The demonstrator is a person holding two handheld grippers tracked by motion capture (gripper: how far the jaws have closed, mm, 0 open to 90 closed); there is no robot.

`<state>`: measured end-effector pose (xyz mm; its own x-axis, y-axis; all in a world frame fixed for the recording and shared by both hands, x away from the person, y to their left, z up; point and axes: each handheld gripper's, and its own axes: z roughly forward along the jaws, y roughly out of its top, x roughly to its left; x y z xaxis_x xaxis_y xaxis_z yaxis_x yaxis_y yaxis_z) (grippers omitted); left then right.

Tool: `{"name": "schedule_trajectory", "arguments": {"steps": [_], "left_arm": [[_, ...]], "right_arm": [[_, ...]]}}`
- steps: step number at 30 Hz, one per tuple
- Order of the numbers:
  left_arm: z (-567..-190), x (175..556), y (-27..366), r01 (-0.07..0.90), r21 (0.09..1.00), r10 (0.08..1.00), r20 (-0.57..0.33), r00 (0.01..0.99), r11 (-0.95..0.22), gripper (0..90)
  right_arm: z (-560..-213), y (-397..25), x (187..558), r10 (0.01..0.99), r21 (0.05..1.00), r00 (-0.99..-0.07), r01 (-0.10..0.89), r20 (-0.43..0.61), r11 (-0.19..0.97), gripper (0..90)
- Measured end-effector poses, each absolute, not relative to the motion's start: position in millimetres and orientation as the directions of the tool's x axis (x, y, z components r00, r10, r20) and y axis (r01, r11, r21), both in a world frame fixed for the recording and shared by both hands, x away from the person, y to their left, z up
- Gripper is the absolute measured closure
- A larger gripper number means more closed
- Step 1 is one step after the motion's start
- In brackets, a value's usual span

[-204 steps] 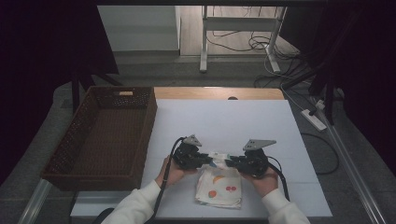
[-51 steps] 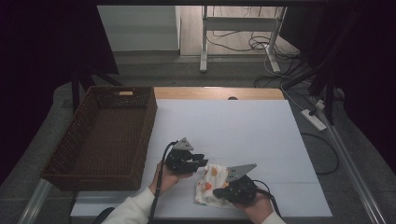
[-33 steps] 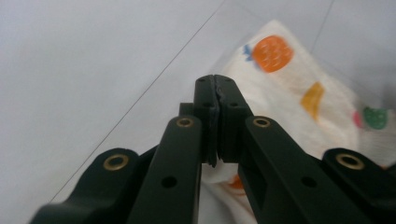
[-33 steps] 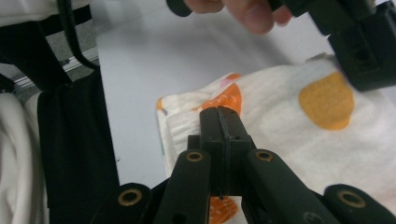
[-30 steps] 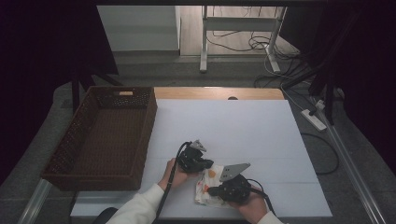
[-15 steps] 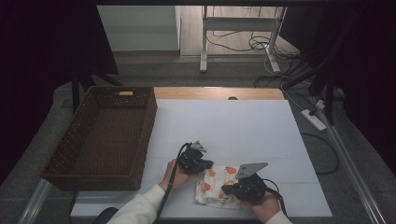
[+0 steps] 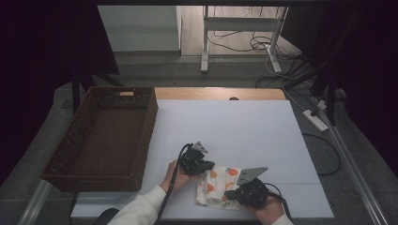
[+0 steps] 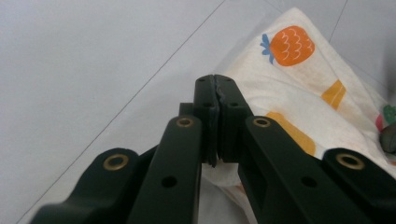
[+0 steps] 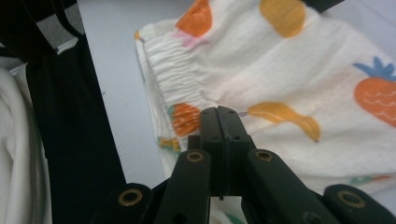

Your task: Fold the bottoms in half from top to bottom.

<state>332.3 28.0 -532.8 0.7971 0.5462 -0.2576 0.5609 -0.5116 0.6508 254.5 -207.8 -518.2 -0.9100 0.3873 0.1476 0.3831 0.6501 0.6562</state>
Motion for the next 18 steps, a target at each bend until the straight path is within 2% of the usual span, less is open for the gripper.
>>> {"name": "schedule_trajectory", "arguments": {"steps": [8, 10, 13, 16, 17, 18], "left_arm": [[-526, 330, 31, 0.548, 0.679, 0.549, -0.249, 0.798, -0.489, 86.5], [-522, 329, 34, 0.545, 0.691, 0.547, -0.253, 0.798, -0.475, 83.8], [-520, 330, 37, 0.549, 0.699, 0.538, -0.273, 0.798, -0.459, 74.2], [-517, 331, 41, 0.554, 0.706, 0.536, -0.287, 0.794, -0.442, 60.1], [-515, 331, 43, 0.555, 0.708, 0.536, -0.291, 0.792, -0.436, 60.1], [-513, 330, 45, 0.557, 0.711, 0.546, -0.287, 0.787, -0.428, 53.0]], "right_arm": [[-509, -220, 261, 0.436, 0.708, -0.89, 0.391, 0.13, 0.587, 89.1], [-508, -226, 265, 0.456, 0.723, -0.88, 0.399, 0.131, 0.563, 89.1], [-507, -229, 267, 0.463, 0.729, -0.877, 0.401, 0.129, 0.555, 87.9], [-508, -234, 271, 0.495, 0.736, -0.86, 0.414, 0.124, 0.536, 82.0], [-508, -234, 271, 0.495, 0.736, -0.86, 0.414, 0.124, 0.536, 82.0], [-509, -236, 272, 0.506, 0.738, -0.854, 0.418, 0.121, 0.529, 77.4]]}}
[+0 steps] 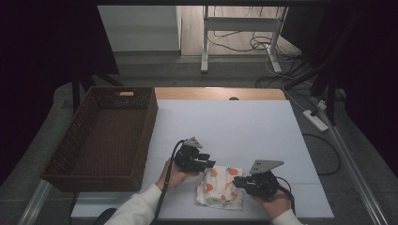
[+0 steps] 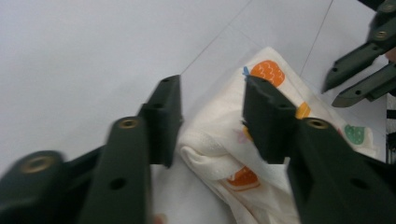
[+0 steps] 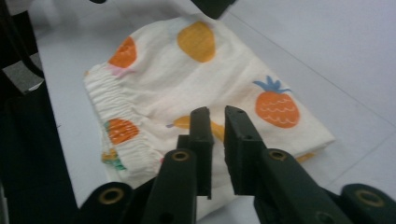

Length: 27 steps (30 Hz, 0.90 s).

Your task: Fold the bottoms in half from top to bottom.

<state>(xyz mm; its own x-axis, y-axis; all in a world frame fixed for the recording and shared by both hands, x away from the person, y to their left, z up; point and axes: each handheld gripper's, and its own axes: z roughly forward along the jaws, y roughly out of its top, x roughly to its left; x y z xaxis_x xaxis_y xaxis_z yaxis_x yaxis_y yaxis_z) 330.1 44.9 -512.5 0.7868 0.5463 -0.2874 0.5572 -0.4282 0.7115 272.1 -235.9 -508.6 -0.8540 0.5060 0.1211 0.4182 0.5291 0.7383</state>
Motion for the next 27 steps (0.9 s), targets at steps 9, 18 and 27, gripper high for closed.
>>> {"name": "schedule_trajectory", "arguments": {"steps": [9, 18, 27], "left_arm": [[-506, 328, 51, 0.563, 0.71, 0.554, -0.289, 0.781, -0.424, 39.0], [-504, 324, 52, 0.557, 0.704, 0.539, -0.288, 0.791, -0.441, 37.4], [-506, 324, 51, 0.569, 0.687, 0.541, -0.296, 0.787, -0.452, 33.1]], "right_arm": [[-509, -245, 278, 0.558, 0.758, -0.824, 0.426, 0.1, 0.494, 50.9], [-507, -264, 286, 0.604, 0.786, -0.792, 0.432, 0.095, 0.442, 41.8], [-507, -270, 287, 0.613, 0.786, -0.786, 0.426, 0.077, 0.448, 39.7]]}}
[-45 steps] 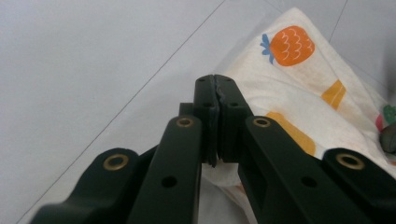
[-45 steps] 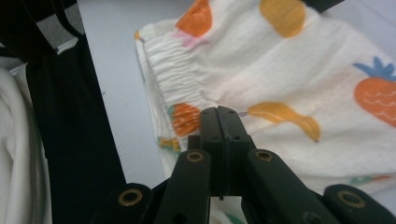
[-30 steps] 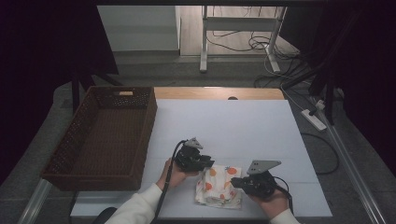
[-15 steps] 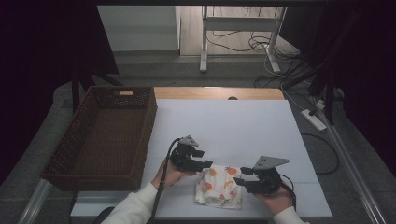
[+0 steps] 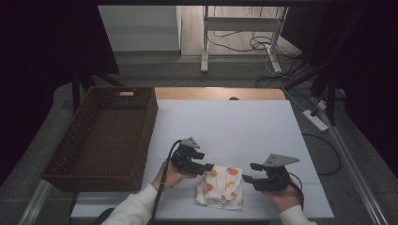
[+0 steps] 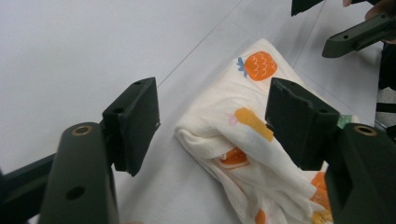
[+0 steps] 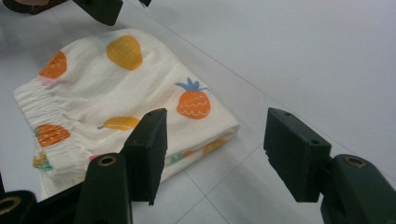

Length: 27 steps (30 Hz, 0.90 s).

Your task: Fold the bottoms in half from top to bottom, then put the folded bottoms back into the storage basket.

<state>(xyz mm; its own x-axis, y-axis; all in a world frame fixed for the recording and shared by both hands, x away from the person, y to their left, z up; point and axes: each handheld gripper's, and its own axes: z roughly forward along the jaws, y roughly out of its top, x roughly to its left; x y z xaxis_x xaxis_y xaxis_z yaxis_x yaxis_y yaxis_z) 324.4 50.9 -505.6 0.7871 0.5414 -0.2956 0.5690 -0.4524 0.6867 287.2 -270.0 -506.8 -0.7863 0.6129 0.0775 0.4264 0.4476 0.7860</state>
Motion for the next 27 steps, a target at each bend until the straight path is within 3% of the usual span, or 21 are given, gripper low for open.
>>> {"name": "schedule_trajectory", "arguments": {"steps": [7, 27], "left_arm": [[-508, 326, 50, 0.591, 0.673, 0.538, -0.327, 0.777, -0.445, 27.0], [-526, 336, 32, 0.635, 0.59, 0.519, -0.384, 0.764, -0.498, 20.2]], "right_arm": [[-507, -272, 287, 0.621, 0.783, -0.781, 0.428, 0.067, 0.452, 39.4], [-507, -276, 285, 0.637, 0.78, -0.768, 0.435, 0.06, 0.451, 39.2]]}}
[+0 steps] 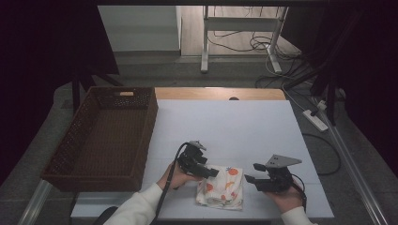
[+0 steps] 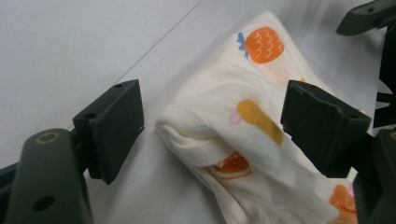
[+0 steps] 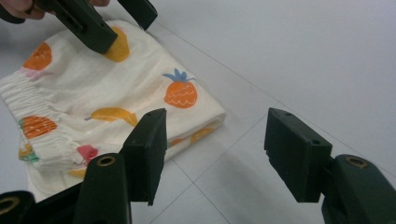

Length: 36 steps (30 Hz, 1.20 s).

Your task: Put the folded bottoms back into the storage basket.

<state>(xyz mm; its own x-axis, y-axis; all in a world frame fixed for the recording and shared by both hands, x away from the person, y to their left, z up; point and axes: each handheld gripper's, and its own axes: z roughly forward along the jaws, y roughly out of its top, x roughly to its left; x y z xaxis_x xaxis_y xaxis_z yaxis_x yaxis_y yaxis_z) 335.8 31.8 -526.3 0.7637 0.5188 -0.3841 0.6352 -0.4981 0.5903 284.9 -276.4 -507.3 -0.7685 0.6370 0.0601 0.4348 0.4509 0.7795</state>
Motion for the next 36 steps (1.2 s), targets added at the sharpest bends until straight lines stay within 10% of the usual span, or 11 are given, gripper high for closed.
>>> {"name": "schedule_trajectory", "arguments": {"steps": [13, 36], "left_arm": [[-532, 337, 31, 0.646, 0.561, 0.533, -0.38, 0.756, -0.518, 20.0], [-531, 321, 29, 0.601, 0.58, 0.497, -0.352, 0.793, -0.549, 65.3]], "right_arm": [[-507, -276, 285, 0.64, 0.777, -0.767, 0.431, 0.049, 0.458, 39.2], [-506, -276, 284, 0.646, 0.781, -0.763, 0.426, 0.038, 0.457, 39.4]]}}
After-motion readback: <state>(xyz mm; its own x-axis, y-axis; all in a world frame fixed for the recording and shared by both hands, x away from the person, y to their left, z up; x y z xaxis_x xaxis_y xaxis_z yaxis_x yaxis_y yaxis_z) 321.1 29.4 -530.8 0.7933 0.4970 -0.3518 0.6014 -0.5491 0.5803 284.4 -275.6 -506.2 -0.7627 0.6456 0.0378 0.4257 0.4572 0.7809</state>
